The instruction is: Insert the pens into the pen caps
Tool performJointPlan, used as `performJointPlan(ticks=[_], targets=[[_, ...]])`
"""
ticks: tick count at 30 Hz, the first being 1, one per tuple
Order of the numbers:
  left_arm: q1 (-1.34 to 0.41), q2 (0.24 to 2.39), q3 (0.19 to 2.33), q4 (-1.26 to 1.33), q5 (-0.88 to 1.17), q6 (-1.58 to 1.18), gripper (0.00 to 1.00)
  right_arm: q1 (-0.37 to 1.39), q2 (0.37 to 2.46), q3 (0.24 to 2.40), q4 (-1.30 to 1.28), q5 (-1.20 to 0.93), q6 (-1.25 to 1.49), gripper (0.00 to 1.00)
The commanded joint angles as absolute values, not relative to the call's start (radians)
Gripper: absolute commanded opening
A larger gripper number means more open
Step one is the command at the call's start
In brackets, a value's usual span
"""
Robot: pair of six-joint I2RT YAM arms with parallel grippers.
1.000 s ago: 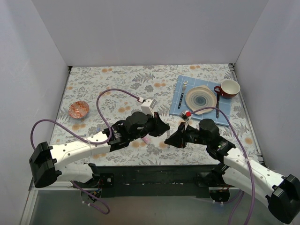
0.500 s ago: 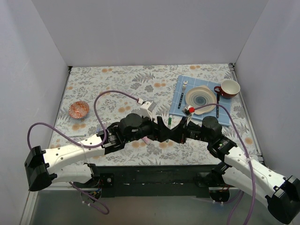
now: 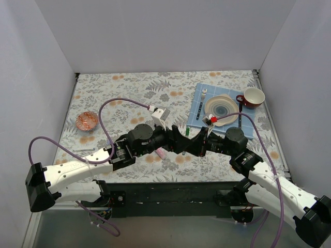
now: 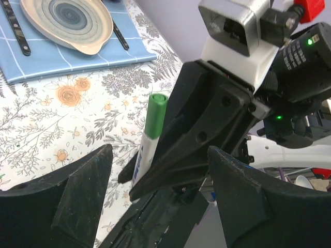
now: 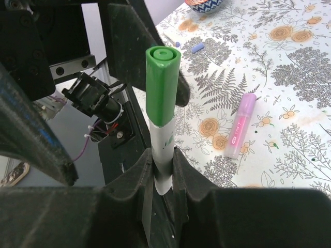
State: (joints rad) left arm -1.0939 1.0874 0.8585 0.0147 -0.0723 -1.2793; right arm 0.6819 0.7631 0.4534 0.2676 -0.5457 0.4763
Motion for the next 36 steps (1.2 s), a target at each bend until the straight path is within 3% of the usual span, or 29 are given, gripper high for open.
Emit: performJointPlan(ticks=[1, 7, 27, 30, 31, 34, 36], targets=[[-1.059, 1.103, 0.928, 0.017, -0.085, -1.262, 0.71, 0.68, 0.746, 0.476, 0.353, -0.586, 0.5, 0.01], [-1.006, 1.129, 0.951, 0.058, 0.058, -1.267, 0.64, 0.681, 0.747, 0.448, 0.399, -0.612, 0.532, 0.01], [-0.957, 1.154, 0.957, 0.121, 0.209, -1.226, 0.46, 0.681, 0.75, 0.434, 0.414, -0.644, 0.543, 0.01], [-0.948, 1.155, 0.945, 0.136, 0.236, -1.226, 0.38, 0.681, 0.755, 0.433, 0.419, -0.655, 0.549, 0.01], [-0.94, 1.155, 0.942, 0.143, 0.25, -1.227, 0.26, 0.68, 0.756, 0.433, 0.422, -0.658, 0.551, 0.01], [-0.922, 1.152, 0.914, 0.181, 0.334, -1.239, 0.04, 0.681, 0.758, 0.434, 0.436, -0.658, 0.558, 0.01], [-0.917, 1.144, 0.873, 0.224, 0.394, -1.264, 0.0, 0.68, 0.759, 0.434, 0.451, -0.649, 0.574, 0.01]])
